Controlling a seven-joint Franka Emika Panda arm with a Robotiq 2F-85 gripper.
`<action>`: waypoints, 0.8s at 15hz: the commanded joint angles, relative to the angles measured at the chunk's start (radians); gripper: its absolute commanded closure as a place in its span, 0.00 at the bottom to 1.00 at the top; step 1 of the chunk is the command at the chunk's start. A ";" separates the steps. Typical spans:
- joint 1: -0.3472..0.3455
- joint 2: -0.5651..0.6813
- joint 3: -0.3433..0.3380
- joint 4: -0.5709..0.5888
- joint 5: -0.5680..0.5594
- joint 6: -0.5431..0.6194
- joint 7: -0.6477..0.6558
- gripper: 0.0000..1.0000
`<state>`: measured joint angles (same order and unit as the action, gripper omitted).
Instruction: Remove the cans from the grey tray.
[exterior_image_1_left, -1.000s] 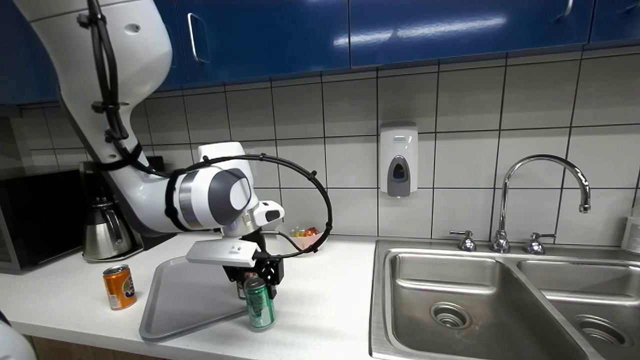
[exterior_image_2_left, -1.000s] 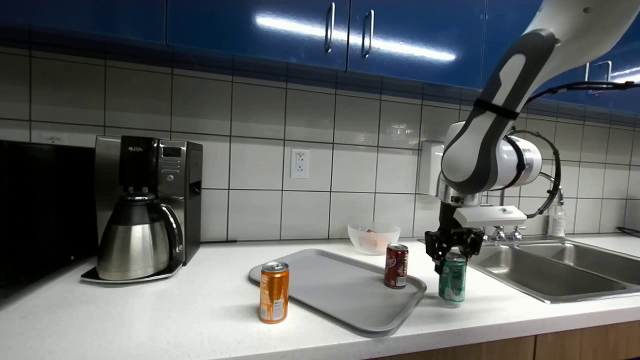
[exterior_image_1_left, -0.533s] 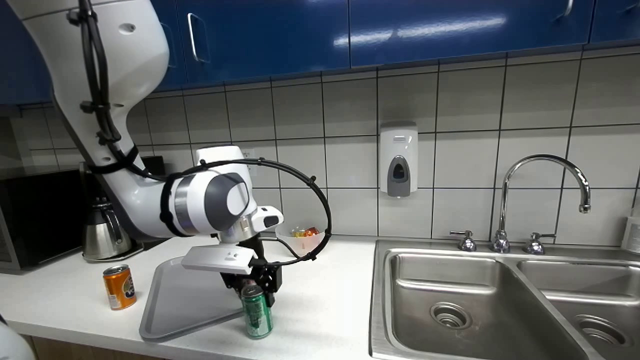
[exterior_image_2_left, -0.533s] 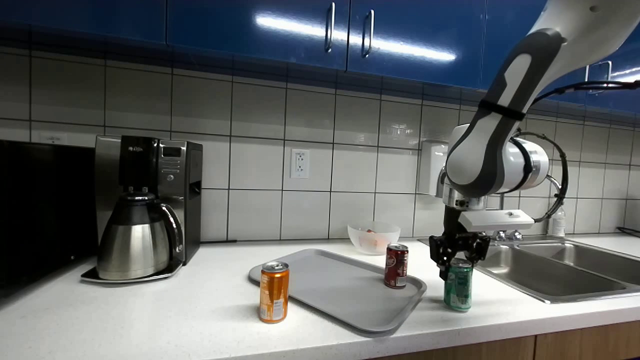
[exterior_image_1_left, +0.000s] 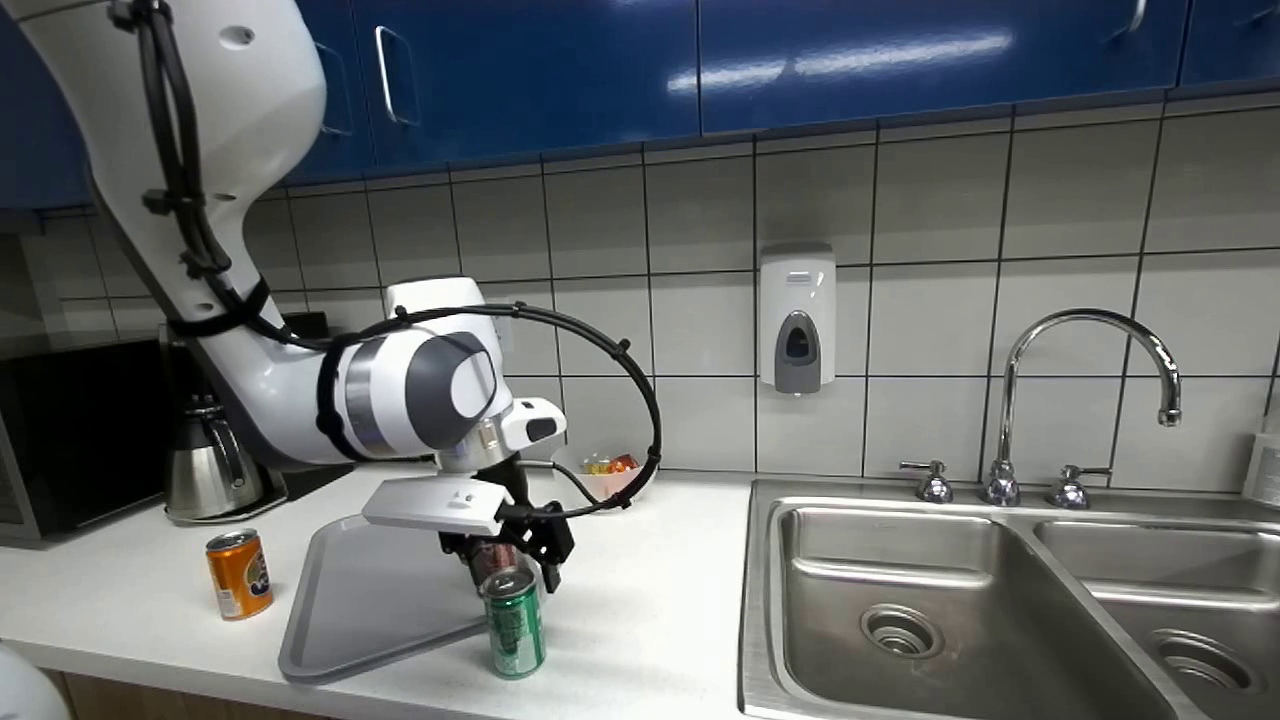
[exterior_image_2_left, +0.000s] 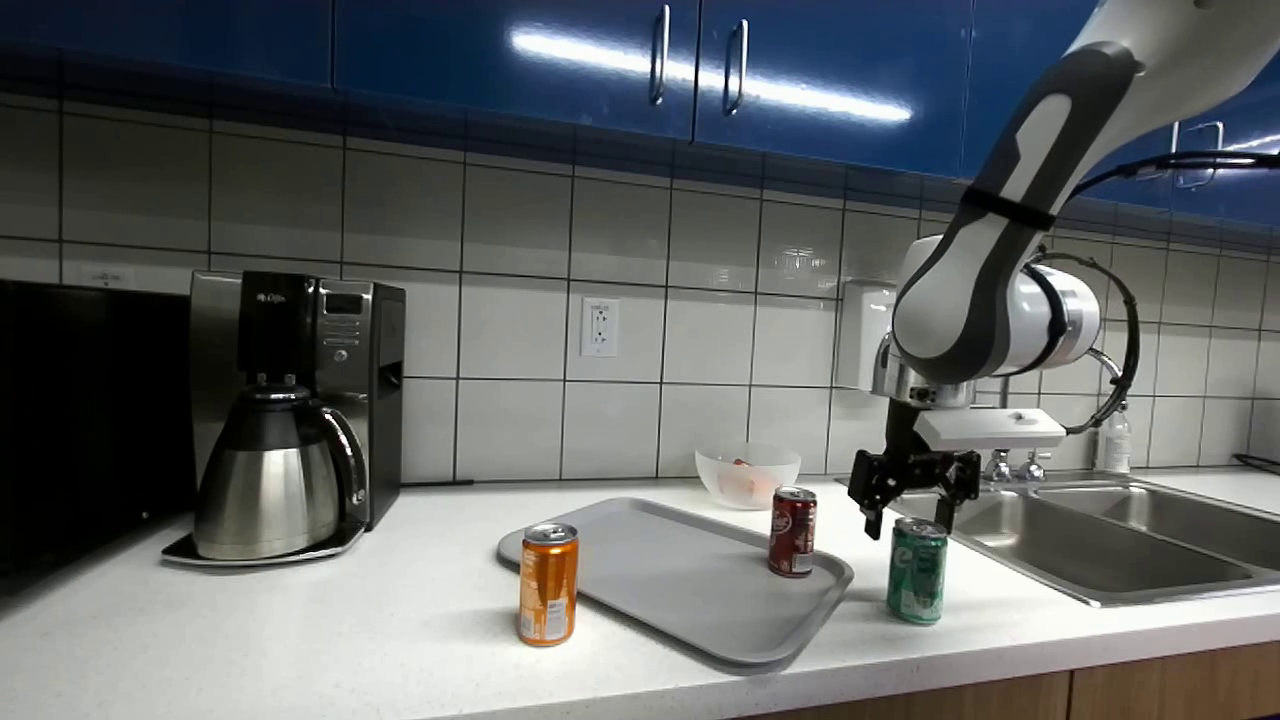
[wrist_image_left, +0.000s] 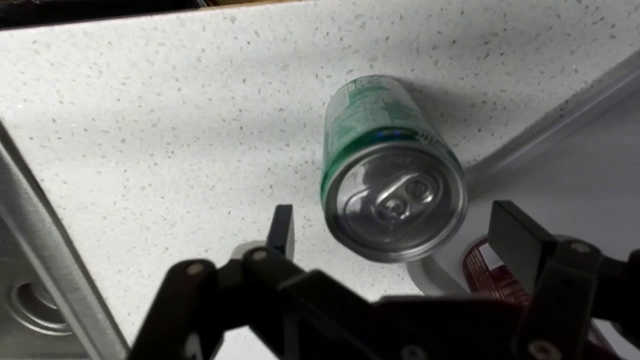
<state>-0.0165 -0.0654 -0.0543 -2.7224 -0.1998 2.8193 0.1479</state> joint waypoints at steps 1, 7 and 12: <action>-0.016 -0.083 0.030 -0.022 -0.015 0.005 0.046 0.00; -0.014 -0.128 0.086 -0.010 -0.009 0.001 0.073 0.00; -0.009 -0.091 0.127 0.033 -0.007 -0.004 0.086 0.00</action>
<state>-0.0157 -0.1646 0.0405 -2.7137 -0.1994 2.8233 0.1997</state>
